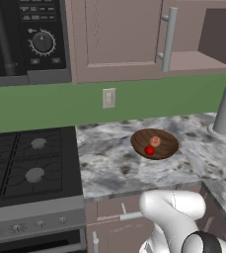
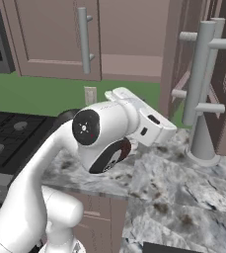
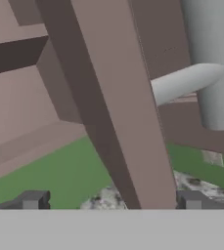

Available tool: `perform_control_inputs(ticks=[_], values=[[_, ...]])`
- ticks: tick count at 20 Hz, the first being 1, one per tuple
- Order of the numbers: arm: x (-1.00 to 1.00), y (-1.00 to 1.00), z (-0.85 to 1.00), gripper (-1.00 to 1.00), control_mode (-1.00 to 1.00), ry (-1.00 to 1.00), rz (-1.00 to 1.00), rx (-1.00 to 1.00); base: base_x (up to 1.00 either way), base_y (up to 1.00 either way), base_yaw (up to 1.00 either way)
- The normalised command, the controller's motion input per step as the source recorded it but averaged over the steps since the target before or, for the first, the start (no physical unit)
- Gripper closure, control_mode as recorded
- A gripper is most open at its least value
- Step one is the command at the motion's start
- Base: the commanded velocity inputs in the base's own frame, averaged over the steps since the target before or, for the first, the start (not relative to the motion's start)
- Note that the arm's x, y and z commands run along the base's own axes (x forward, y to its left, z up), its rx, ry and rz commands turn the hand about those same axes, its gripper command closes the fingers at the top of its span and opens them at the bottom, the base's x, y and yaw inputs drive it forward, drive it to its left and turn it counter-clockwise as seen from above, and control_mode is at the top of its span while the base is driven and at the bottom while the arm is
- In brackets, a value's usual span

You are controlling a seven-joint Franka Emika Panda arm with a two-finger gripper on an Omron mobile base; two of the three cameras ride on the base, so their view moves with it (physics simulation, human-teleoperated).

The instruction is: Open the cabinet. Pick the peach and apple from the cabinet and place them into the bowl. Then close the cabinet.

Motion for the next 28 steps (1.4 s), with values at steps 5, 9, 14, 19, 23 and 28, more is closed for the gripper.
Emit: perform_control_inputs(ticks=[5,9,14,19,23,28], values=[[1.00,1.00,-0.53,-1.00,-1.00,0.04,0.14,0.04,0.00,0.00,0.00],[1.00,0.99,-0.55,-1.00,-1.00,0.00,0.11,0.01,0.00,0.00,0.00],[1.00,0.87,-0.40,-1.00,-1.00,-0.11,0.10,0.00,0.00,0.00,0.00],[1.00,0.71,-0.40,-1.00,-1.00,-0.08,0.16,0.09,0.00,0.00,0.00],[1.00,0.38,-0.39,-1.00,-1.00,-0.01,0.27,0.14,0.00,0.00,0.00],[1.00,0.04,-0.20,-1.00,-1.00,0.01,0.30,0.14,0.00,0.00,0.00]])
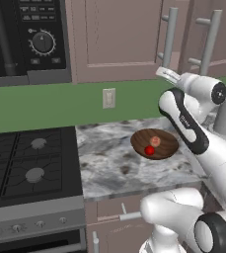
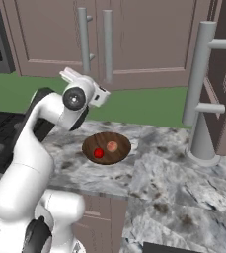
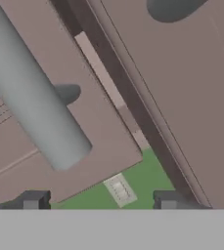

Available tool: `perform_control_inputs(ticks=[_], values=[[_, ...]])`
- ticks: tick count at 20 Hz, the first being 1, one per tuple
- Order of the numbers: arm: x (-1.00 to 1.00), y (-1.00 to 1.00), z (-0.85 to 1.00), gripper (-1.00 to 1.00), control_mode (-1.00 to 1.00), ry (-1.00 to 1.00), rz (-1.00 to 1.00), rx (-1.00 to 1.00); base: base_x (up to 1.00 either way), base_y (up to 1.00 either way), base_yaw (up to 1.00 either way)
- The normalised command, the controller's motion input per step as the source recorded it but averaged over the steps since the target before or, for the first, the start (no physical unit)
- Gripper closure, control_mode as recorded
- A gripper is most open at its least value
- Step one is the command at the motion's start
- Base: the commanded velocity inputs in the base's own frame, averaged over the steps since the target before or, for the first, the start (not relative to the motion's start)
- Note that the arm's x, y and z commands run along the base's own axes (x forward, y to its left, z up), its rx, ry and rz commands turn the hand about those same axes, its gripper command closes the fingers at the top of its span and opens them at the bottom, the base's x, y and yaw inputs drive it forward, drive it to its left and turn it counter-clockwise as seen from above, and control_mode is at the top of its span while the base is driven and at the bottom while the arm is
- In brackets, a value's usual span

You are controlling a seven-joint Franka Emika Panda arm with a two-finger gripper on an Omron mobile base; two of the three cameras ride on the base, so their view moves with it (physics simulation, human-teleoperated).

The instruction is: Open the cabinet. Pick the peach and apple from the cabinet and place them into the bowl. Then close the cabinet.

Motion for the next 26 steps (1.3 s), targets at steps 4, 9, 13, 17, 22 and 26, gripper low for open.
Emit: perform_control_inputs(ticks=[4,9,13,17,22,26], values=[[1.00,0.00,-0.01,-1.00,-1.00,0.00,0.18,0.14,0.00,0.00,0.00],[1.00,-0.04,-0.14,-1.00,-1.00,0.00,0.15,0.16,0.00,0.00,0.00],[1.00,-0.20,-0.49,-1.00,-1.00,0.00,0.24,0.12,0.00,0.00,0.00],[1.00,-0.12,-0.66,-1.00,-1.00,0.00,0.31,0.07,0.00,0.00,0.00],[1.00,-0.07,-0.67,-1.00,-1.00,0.00,0.33,0.04,0.00,0.00,0.00],[0.91,-0.23,0.03,-1.00,-1.00,0.07,0.19,0.15,0.00,0.00,0.00]])
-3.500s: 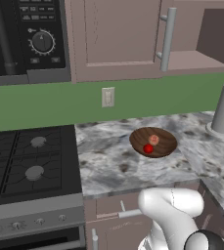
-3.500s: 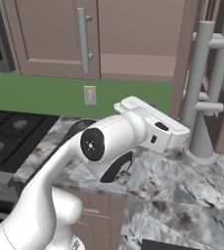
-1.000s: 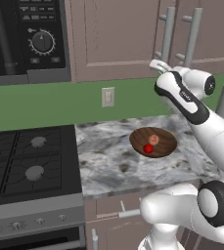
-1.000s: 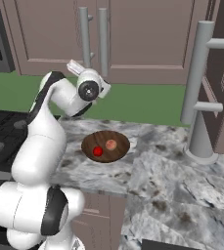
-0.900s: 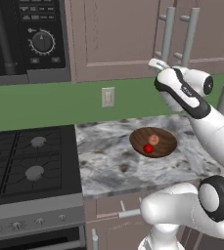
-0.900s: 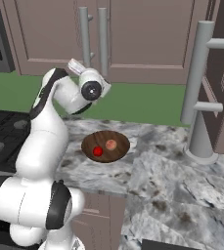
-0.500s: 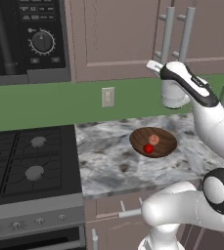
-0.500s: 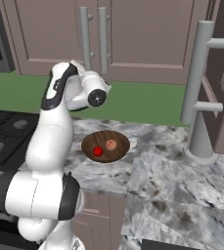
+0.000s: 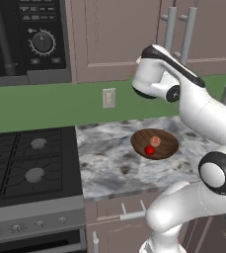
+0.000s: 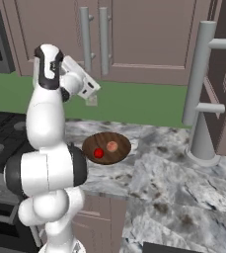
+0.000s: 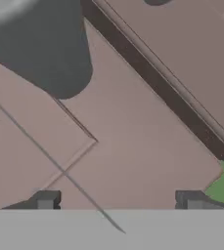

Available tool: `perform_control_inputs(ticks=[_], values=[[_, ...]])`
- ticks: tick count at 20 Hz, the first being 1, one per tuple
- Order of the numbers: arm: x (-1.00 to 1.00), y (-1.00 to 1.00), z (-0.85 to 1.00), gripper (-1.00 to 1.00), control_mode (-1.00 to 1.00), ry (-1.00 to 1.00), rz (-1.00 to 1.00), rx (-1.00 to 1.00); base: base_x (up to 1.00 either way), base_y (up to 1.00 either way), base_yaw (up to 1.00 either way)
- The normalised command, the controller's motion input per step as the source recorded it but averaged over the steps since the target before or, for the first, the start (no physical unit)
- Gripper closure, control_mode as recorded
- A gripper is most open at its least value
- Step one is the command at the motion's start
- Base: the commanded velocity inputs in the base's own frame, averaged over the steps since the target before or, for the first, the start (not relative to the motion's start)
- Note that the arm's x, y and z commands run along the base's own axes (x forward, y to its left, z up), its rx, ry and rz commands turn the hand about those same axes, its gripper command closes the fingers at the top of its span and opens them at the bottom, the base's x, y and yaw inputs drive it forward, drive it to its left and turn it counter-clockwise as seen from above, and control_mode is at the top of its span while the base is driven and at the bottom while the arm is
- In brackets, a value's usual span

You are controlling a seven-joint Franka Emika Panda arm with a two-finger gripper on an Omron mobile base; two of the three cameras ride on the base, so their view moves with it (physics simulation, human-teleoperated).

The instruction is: Open the cabinet. Pick the peach and apple from the cabinet and place them into the bowl. Then close the cabinet.

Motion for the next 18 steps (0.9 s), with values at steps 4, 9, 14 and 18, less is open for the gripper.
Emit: perform_control_inputs(ticks=[4,9,14,18], values=[[-0.17,-0.41,0.97,-1.00,-1.00,0.27,0.00,0.00,0.00,0.00,0.00],[-0.35,-0.96,0.40,-1.00,-1.00,0.29,-0.01,-0.11,0.00,0.00,0.00],[-0.32,-0.99,-0.05,-1.00,-1.00,0.29,0.01,-0.14,0.00,0.00,0.00],[-0.04,-1.00,0.04,-1.00,-1.00,0.08,0.01,0.00,0.00,0.00,0.00]])
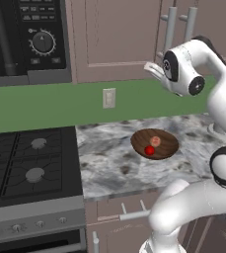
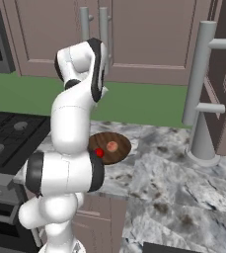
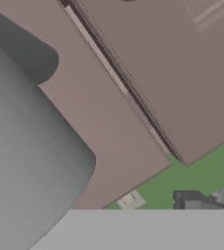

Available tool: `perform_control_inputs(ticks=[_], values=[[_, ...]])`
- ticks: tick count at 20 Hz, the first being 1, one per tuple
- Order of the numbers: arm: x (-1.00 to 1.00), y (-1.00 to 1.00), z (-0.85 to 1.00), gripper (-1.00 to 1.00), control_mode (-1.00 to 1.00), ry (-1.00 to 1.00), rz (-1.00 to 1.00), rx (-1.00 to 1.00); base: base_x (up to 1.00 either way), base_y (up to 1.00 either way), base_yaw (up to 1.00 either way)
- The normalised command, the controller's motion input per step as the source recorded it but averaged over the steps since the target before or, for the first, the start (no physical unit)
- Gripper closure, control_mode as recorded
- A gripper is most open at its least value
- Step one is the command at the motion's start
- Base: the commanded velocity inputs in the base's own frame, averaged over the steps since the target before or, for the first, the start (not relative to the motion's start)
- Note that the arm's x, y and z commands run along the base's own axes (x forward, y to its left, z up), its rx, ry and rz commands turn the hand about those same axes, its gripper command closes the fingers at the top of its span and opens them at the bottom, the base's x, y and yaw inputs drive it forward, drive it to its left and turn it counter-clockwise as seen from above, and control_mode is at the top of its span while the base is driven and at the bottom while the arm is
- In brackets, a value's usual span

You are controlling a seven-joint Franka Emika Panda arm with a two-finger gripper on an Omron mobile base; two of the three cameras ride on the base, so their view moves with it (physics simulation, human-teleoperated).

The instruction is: Open the cabinet. Pick the peach and apple from the cabinet and place them into the bowl. Then close the cabinet.

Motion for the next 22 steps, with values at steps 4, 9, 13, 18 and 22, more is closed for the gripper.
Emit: perform_control_inputs(ticks=[4,9,13,18,22], values=[[-0.15,-1.00,0.35,-1.00,-1.00,0.06,-0.04,-0.01,0.00,0.00,0.00],[0.05,-0.51,0.50,-1.00,-1.00,-0.04,-0.02,0.00,0.00,0.00,0.00],[0.44,-0.53,0.65,-1.00,-1.00,-0.01,-0.05,0.00,0.00,0.00,0.00],[0.06,-0.99,0.69,-1.00,-1.00,0.00,-0.14,0.00,0.00,0.00,0.00],[0.66,-0.66,0.05,-1.00,-1.00,0.00,-0.05,0.00,0.00,0.00,0.00]])
